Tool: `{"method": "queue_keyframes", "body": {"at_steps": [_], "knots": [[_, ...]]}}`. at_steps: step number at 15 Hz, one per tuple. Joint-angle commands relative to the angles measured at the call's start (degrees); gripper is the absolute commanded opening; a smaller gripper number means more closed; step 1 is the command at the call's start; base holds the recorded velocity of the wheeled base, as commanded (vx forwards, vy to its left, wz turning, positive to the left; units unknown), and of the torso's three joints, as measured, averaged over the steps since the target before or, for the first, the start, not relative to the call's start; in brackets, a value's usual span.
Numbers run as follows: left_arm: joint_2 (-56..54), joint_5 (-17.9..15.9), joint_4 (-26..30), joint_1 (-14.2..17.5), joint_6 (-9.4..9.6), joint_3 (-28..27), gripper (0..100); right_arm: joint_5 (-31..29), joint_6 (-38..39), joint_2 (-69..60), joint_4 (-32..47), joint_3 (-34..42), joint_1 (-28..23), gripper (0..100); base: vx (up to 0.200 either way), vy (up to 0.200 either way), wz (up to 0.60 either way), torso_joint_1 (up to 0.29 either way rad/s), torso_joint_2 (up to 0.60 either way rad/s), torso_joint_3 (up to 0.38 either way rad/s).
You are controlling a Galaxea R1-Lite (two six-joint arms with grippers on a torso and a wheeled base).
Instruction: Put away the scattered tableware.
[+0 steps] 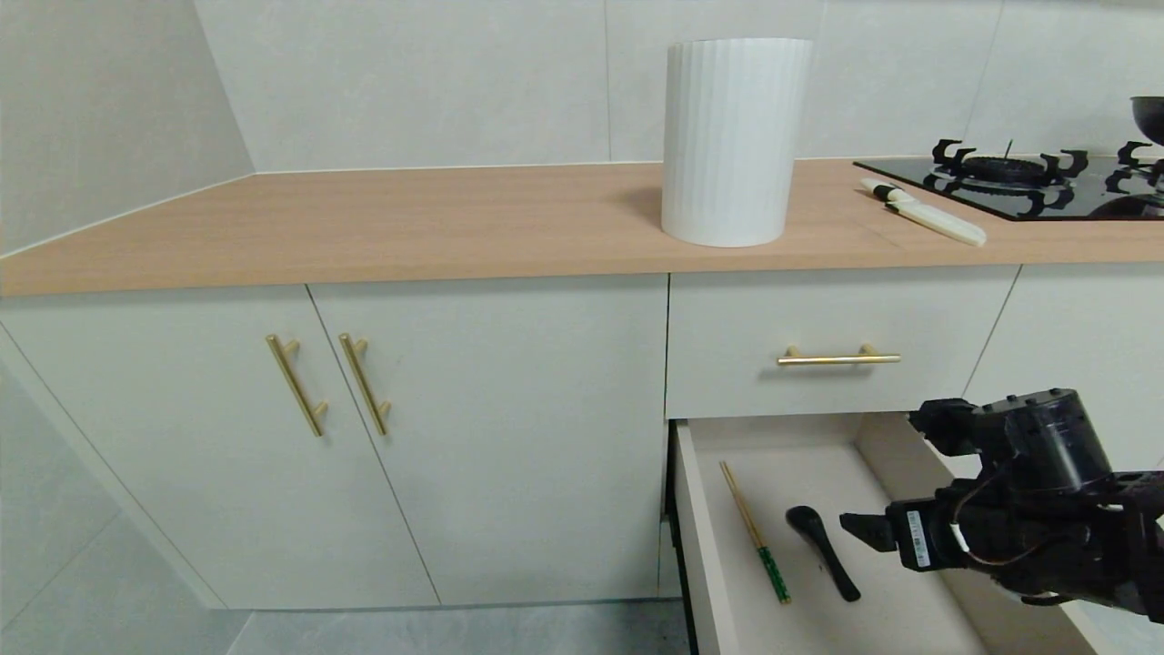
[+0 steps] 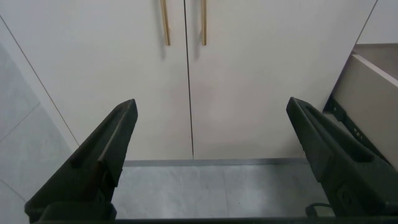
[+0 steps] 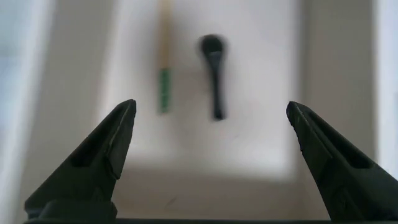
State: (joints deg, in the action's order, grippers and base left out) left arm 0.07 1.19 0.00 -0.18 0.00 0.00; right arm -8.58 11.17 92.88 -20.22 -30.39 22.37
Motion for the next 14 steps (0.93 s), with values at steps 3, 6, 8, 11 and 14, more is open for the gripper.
{"method": "queue_keyframes", "body": {"at_steps": [3, 6, 8, 11, 14], "knots": [[0.01, 0.04, 0.0, 0.09, 0.09, 0.0, 100, 3.31, 0.43, -8.15, 15.48, -6.26, 0.04, 100, 0.0, 0.0, 0.0, 0.0, 0.0, 0.0], [0.01, 0.04, 0.0, 0.01, 0.0, 0.0, 100, 2.96, 0.35, -8.24, 16.27, -6.17, 0.04, 100, 0.0, 0.0, 0.0, 0.0, 0.0, 0.0], [0.01, 0.04, 0.0, 0.09, 0.09, 0.0, 100, 2.96, 0.26, -8.15, 16.36, -6.0, 0.04, 100, 0.0, 0.0, 0.0, 0.0, 0.0, 0.0], [0.01, 0.04, 0.0, 0.01, 0.0, 0.0, 100, 2.96, 0.08, -8.07, 16.44, -5.73, 0.04, 100, -0.2, 0.0, 0.0, 0.001, 0.0, 0.002], [0.01, 0.04, 0.0, 0.09, 0.0, 0.0, 100, 2.96, -0.09, -8.07, 16.44, -5.29, 0.04, 100, -0.2, 0.0, 0.0, 0.002, 0.0, 0.001]]}}
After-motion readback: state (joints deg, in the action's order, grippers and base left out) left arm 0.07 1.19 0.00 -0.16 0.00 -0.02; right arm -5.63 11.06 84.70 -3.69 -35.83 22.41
